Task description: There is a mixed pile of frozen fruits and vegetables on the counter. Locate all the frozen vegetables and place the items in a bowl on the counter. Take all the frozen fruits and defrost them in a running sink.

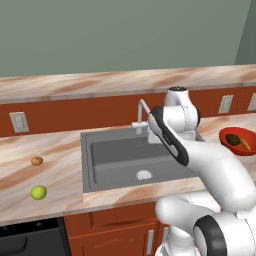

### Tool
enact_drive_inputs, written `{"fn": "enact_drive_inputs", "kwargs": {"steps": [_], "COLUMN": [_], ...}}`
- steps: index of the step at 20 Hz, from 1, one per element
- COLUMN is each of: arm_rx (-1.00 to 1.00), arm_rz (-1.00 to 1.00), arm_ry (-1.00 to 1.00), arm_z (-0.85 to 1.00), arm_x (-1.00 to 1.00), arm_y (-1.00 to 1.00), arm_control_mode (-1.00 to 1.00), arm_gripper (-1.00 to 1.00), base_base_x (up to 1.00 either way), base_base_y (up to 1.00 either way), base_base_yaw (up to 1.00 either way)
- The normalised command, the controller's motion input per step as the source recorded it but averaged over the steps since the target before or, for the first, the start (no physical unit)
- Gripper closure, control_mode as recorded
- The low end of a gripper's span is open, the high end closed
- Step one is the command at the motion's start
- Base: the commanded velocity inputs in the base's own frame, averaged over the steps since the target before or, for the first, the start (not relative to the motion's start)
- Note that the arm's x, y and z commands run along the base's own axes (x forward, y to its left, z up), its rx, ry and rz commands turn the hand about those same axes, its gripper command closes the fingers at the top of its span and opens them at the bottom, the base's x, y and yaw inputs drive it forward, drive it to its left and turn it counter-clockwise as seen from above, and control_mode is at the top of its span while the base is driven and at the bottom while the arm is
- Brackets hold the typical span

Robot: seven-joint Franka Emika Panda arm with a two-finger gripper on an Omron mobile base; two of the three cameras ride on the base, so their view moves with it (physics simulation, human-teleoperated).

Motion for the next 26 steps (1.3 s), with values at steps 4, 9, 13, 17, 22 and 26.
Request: {"fn": "enact_drive_inputs", "kwargs": {"steps": [4, 9, 13, 17, 22, 26], "arm_rx": [-0.07, -0.14, -0.14, -0.05, 0.04, 0.15], "arm_rz": [0.05, 0.07, 0.07, 0.11, 0.18, 0.25], "arm_ry": [0.15, 0.08, 0.1, 0.2, 0.14, 0.01], "arm_z": [-0.01, -0.08, -0.1, -0.01, -0.06, -0.35], "arm_x": [-0.02, -0.04, -0.03, -0.05, -0.09, -0.18], "arm_y": [0.98, 1.0, 1.0, 1.0, 0.94, 0.71], "arm_control_mode": [-1.0, -1.0, -1.0, -1.0, -1.0, -1.0], "arm_gripper": [-1.0, -1.0, -1.0, -1.0, -1.0, -1.0], "base_base_x": [0.0, 0.0, 0.0, 0.0, 0.0, 0.0], "base_base_y": [0.0, 0.0, 0.0, 0.0, 0.0, 0.0], "base_base_yaw": [0.0, 0.0, 0.0, 0.0, 0.0, 0.0]}}
